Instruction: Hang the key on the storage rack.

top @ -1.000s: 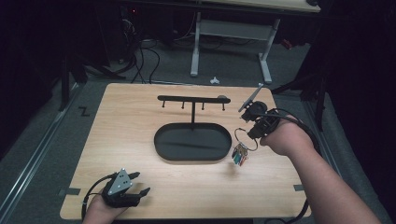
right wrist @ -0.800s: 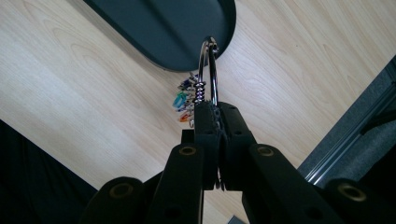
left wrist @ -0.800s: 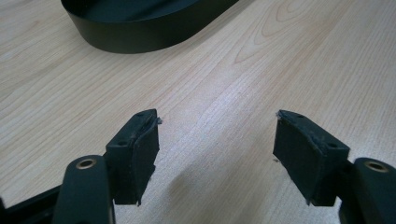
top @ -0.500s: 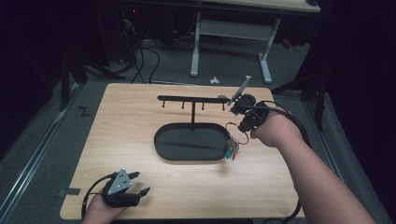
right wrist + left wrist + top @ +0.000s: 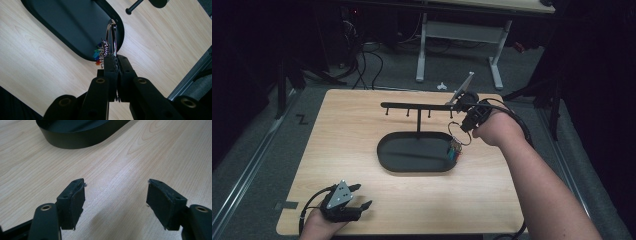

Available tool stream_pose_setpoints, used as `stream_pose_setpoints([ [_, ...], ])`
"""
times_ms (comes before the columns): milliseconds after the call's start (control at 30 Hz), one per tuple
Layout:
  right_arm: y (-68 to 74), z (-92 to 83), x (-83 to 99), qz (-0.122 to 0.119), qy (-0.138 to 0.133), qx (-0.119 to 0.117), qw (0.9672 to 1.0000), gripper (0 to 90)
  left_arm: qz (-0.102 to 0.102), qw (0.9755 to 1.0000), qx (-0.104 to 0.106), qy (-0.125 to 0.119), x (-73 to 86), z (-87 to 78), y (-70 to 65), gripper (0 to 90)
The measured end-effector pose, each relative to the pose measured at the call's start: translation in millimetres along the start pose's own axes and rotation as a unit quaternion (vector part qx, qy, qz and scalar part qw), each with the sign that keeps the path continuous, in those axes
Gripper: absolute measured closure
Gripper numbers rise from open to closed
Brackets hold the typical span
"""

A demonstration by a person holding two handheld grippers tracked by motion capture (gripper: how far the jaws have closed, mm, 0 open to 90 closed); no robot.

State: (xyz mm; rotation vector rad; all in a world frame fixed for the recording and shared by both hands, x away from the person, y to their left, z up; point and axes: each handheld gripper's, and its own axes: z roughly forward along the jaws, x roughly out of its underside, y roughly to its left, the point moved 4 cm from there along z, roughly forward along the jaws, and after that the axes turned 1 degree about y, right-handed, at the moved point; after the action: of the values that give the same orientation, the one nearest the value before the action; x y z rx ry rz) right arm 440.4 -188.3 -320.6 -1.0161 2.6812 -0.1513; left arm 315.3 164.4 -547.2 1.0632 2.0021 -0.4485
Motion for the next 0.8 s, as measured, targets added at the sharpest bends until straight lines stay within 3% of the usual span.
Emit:
stream_pose_setpoints([
  [233, -1.4, 4.2, -7.9, 0.009, 0.003, -0.003, 0.9999, 87.8, -0.001, 1.0000, -0.001, -0.003, 0.0, -0.2, 0.5, 31.3],
  [400, -2.3, 7.1, -14.1, -0.002, 0.000, -0.005, 1.0000, 87.8, -0.001, 1.0000, -0.002, -0.002, 0.1, -0.1, 0.3, 31.3],
  [667, -6.6, 9.1, -24.6, -0.002, -0.001, -0.005, 1.0000, 87.8, -0.001, 1.0000, -0.002, -0.001, 0.4, 0.4, 0.7, 31.3],
  [700, -6.2, 9.4, -25.5, 0.009, 0.001, -0.007, 0.9999, 87.8, -0.001, 1.0000, -0.002, -0.001, 0.5, 0.4, 0.7, 31.3],
  [800, -11.0, 11.8, -29.1, 0.002, -0.001, -0.007, 1.0000, 87.8, -0.001, 1.0000, -0.003, 0.000, 0.7, 0.5, 0.8, 31.3],
])
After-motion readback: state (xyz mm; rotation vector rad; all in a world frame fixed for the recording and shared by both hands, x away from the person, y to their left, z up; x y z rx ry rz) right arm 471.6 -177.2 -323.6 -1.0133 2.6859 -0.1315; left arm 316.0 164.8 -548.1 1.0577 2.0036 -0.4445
